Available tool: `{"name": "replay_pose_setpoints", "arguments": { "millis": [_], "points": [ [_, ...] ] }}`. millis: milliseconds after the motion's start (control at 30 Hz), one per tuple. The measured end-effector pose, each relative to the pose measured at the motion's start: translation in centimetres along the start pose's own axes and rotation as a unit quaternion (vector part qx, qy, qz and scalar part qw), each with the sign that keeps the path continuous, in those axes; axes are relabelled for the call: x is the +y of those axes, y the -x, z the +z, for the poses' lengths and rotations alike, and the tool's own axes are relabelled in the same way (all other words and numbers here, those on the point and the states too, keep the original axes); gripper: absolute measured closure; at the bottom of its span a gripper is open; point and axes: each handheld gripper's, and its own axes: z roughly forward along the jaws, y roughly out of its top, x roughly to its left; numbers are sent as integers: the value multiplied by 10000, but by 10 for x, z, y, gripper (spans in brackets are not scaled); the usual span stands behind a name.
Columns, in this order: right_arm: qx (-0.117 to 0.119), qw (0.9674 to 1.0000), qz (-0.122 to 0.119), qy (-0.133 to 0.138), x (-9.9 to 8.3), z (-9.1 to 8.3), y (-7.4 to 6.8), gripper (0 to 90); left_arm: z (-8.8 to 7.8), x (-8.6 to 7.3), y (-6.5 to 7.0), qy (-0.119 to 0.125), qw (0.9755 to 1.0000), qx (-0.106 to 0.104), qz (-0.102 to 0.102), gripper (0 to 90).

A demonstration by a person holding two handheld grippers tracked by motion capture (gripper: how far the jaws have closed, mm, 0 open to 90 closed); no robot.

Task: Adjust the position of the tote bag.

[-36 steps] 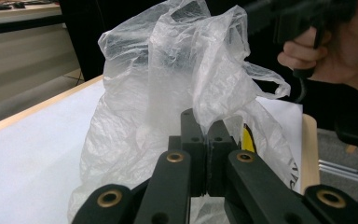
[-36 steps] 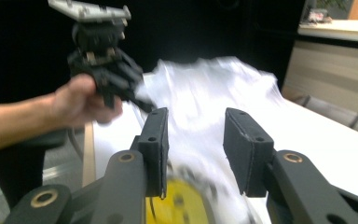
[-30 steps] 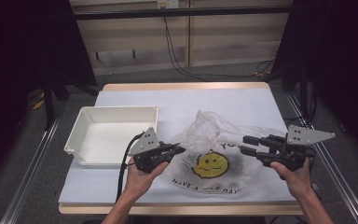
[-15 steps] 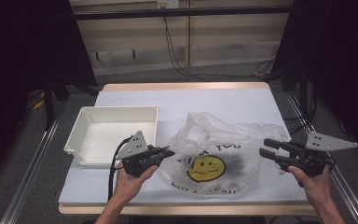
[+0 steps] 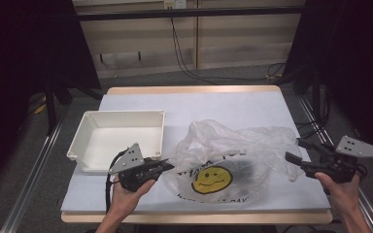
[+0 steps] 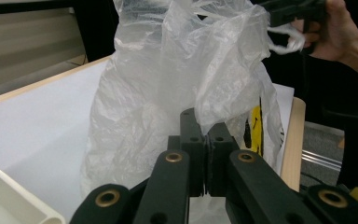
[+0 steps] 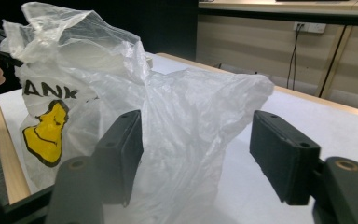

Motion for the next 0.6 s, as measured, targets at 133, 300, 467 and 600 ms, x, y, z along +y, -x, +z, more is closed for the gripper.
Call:
{"name": "replay_pose_setpoints", "arguments": {
  "millis": [133, 300, 467, 600],
  "points": [
    [108, 9998, -19, -143, 2, 15, -2, 288, 0, -1, 5, -82, 9999, -94, 63, 886],
    [383, 9990, 10, -241, 4, 31, -4, 419, 1, -7, 4, -247, 9996, -119, 117, 886],
    [632, 9973, 61, -365, 2, 43, -6, 783, 0, -23, 1, -618, 9980, -94, 24, 887],
    [681, 9961, 15, -555, 0, 44, -6, 900, -2, -32, 1, -974, 9951, -118, 90, 888]
  ]
}}
